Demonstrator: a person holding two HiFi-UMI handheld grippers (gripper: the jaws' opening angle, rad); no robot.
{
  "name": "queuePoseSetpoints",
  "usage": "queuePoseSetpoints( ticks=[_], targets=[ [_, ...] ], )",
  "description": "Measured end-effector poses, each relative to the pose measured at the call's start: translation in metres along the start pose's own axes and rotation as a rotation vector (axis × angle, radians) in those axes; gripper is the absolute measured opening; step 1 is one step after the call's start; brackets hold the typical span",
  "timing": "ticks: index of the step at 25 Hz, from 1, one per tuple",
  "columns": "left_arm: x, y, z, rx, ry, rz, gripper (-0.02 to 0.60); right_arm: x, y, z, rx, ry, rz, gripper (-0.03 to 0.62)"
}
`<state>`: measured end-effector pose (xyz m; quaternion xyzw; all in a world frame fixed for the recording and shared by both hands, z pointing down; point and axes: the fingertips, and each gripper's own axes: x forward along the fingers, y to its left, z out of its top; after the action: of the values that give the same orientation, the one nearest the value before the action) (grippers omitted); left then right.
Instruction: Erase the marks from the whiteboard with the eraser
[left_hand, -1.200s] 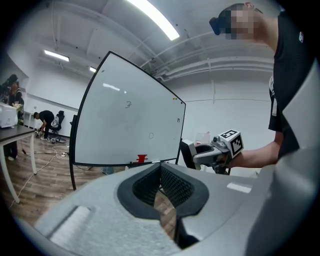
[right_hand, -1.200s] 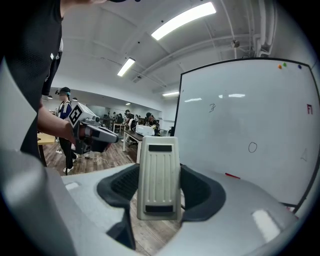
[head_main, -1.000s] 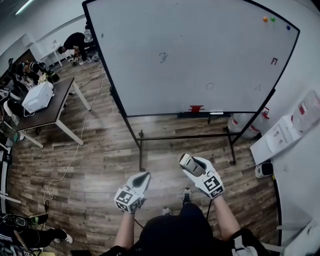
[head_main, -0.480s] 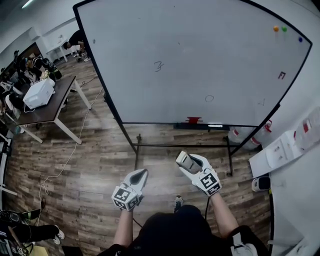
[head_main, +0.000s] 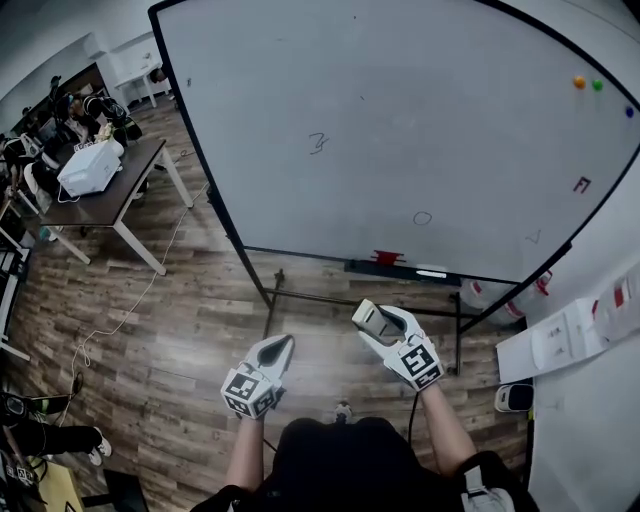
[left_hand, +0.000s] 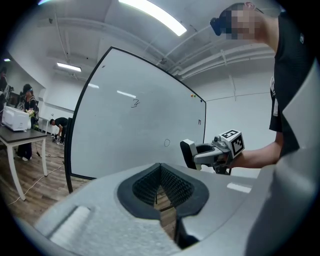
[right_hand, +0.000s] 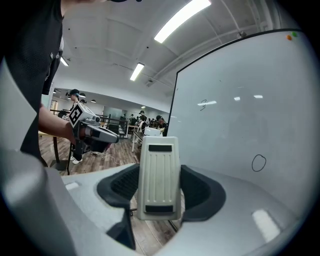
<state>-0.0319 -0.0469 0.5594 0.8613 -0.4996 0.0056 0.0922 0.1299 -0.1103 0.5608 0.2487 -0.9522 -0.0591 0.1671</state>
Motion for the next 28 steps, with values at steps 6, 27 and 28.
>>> queuePoseSetpoints(
  ticks=[6,27,28],
  targets=[
    [0.015,-0.002,0.000,0.000,-0.005,0.025,0.011,0.003,-0.019,-0.002,-0.011,-0.009,0.020,0.256],
    [0.061,0.089,0.026,-0.004,-0.019,-0.036,0.011,0.081,-0.063,0.016,-0.002,0.019,-0.055,0.256],
    [0.064,0.096,0.028,-0.004,-0.019,-0.040,0.011,0.088,-0.067,0.019,-0.004,0.023,-0.066,0.256]
  ],
)
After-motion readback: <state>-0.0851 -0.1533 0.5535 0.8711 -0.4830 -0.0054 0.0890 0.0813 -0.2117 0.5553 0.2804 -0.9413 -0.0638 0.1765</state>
